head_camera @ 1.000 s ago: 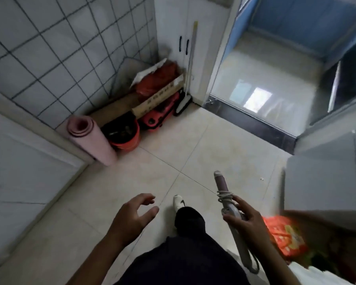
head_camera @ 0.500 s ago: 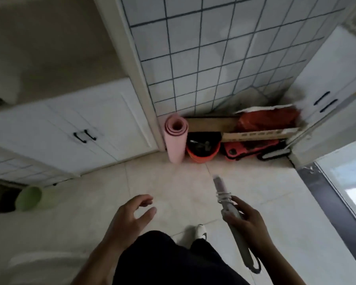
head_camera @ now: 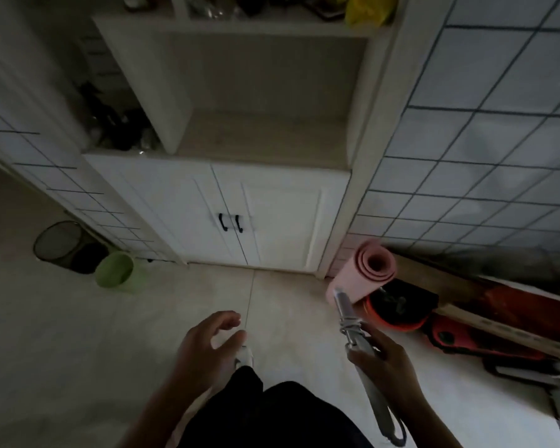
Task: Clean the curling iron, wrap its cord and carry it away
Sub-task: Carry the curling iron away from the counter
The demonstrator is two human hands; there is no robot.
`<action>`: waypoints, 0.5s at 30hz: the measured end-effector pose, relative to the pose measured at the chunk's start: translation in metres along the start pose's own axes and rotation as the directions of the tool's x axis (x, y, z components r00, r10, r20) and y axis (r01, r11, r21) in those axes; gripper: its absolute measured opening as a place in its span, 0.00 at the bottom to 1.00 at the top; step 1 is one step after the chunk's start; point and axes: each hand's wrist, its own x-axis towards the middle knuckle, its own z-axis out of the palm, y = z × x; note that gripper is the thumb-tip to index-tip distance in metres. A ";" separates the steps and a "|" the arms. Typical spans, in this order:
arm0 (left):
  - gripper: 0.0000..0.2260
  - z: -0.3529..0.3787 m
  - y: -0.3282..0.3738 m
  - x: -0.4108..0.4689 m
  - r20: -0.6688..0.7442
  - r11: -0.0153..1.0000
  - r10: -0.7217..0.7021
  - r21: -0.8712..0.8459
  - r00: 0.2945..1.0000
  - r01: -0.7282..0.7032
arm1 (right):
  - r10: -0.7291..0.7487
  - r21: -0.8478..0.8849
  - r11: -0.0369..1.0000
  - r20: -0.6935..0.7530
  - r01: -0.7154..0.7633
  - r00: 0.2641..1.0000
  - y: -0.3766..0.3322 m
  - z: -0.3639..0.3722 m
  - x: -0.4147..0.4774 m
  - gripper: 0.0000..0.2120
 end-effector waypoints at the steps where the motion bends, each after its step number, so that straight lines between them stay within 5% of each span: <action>1: 0.09 -0.014 -0.005 0.015 -0.004 1.000 0.002 -0.004 1.000 -0.002 | -0.011 -0.004 1.000 0.011 0.011 1.000 -0.017 0.015 0.015 0.26; 6: 0.10 -0.077 -0.019 0.098 0.015 0.998 0.070 -0.007 0.997 -0.070 | -0.034 0.008 0.999 0.060 0.034 0.998 -0.095 0.081 0.079 0.29; 15: 0.21 -0.119 0.036 0.290 0.011 0.983 0.184 -0.017 0.983 -0.183 | 0.033 -0.018 0.999 -0.120 -0.036 0.992 -0.143 0.080 0.151 0.21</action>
